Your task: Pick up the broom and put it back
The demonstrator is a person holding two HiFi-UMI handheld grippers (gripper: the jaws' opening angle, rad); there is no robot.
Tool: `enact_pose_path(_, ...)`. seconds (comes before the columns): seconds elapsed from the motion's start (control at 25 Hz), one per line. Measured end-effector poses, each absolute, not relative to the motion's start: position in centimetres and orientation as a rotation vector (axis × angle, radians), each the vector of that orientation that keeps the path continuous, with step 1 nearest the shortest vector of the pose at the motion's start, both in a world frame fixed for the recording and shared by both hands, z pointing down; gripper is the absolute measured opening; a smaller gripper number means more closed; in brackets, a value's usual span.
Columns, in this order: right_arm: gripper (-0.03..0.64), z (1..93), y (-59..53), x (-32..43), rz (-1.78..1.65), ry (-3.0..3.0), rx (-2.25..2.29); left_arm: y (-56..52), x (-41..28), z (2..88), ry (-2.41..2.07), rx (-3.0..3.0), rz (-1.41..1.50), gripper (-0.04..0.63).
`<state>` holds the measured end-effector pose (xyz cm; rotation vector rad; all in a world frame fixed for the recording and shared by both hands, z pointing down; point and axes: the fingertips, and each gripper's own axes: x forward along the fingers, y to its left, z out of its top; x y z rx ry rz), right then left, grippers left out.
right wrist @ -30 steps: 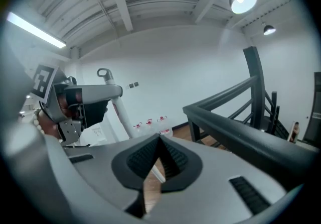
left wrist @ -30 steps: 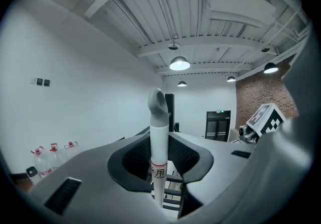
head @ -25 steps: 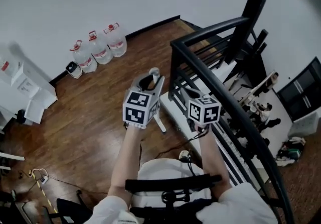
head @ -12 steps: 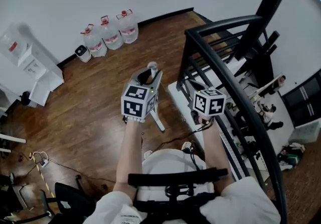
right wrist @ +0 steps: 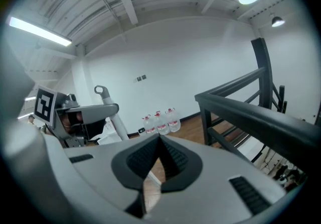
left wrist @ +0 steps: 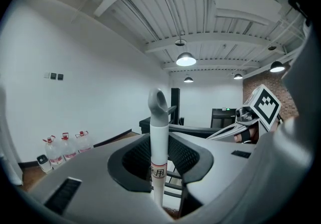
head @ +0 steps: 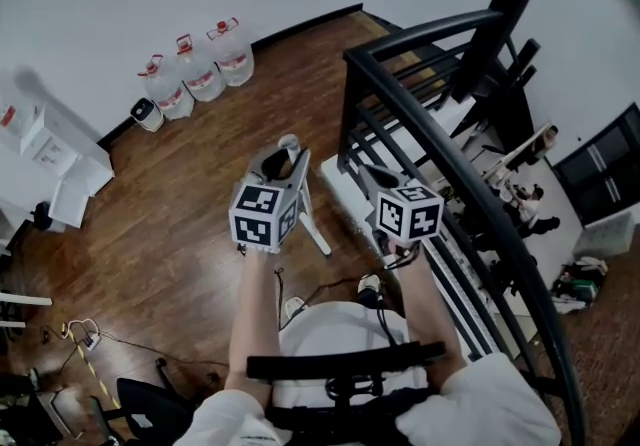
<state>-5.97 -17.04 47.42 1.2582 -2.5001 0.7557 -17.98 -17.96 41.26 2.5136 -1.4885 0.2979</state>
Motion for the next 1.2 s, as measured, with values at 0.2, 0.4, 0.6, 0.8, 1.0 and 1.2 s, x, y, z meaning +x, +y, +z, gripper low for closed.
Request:
enact_pose_path(0.2,0.018,48.8,-16.7,-3.8,0.807,-2.478,1.295,-18.7,-15.2,43.7,-1.423,2.554,0.329,0.106)
enact_pose_path(0.4,0.018,50.9,-16.9,-1.1,0.870,-2.435,1.335,-20.1,-12.1,47.9,-1.323,2.572,0.415,0.106)
enact_pose_path(0.6,0.018,52.6,-17.0,2.0,0.924,-2.381,1.374,-21.6,-9.6,53.2,-1.219,2.565,0.505,0.106)
enact_pose_path(0.8,0.018,54.6,-17.2,4.6,0.974,-2.324,1.404,-23.1,-8.1,58.9,-1.169,2.537,0.572,0.106)
enact_pose_path(1.0,0.018,55.9,-17.9,5.7,1.001,-2.294,1.402,-24.5,-6.1,62.3,-1.106,2.521,0.626,0.106)
enact_pose_path(1.2,0.018,57.5,-18.2,6.4,1.026,-2.273,1.381,-26.4,-3.5,64.1,-1.048,2.515,0.677,0.106)
